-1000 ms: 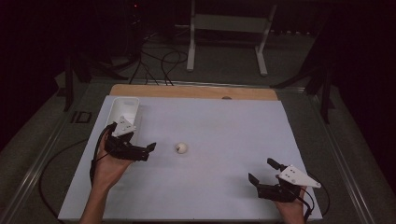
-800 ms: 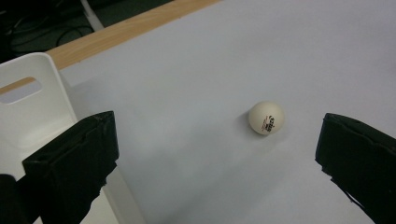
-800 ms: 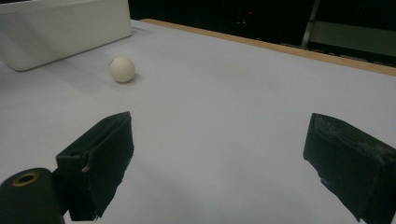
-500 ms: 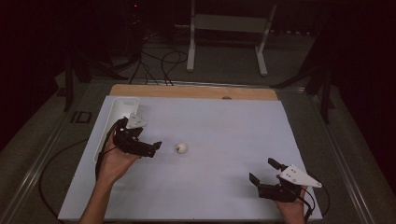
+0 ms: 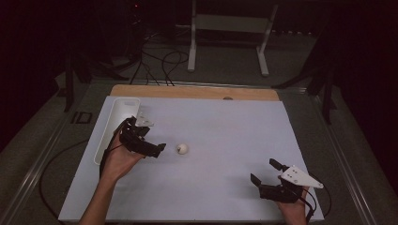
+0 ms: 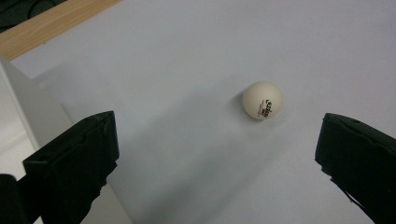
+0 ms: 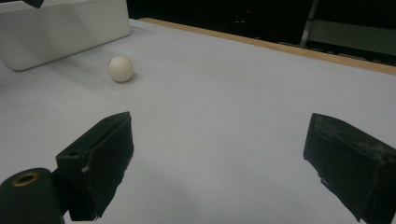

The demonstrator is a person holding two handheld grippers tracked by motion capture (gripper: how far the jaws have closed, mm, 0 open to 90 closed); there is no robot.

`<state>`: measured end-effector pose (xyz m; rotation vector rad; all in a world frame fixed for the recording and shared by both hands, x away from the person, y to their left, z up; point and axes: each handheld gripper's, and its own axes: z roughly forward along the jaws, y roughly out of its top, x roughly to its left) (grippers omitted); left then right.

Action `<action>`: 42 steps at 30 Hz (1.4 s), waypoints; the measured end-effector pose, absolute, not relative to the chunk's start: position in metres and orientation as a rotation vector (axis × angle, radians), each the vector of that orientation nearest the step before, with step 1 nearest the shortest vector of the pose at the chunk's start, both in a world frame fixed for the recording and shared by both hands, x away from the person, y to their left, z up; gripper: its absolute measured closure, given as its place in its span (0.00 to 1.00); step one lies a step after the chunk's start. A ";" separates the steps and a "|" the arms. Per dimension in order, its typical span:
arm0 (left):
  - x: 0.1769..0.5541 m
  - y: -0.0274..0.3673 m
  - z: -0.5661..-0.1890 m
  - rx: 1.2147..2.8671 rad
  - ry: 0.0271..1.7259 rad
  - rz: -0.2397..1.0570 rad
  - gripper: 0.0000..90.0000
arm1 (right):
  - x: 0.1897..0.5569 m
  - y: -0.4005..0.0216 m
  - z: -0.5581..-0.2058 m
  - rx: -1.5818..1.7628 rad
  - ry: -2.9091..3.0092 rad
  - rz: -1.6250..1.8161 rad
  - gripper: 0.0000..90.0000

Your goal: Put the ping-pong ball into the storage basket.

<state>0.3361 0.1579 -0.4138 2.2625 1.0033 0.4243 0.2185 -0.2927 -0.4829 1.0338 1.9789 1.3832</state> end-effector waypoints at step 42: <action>0.362 0.119 -0.425 2.443 0.921 0.277 0.00 | 0.220 -0.293 -0.484 1.035 1.987 1.377 0.09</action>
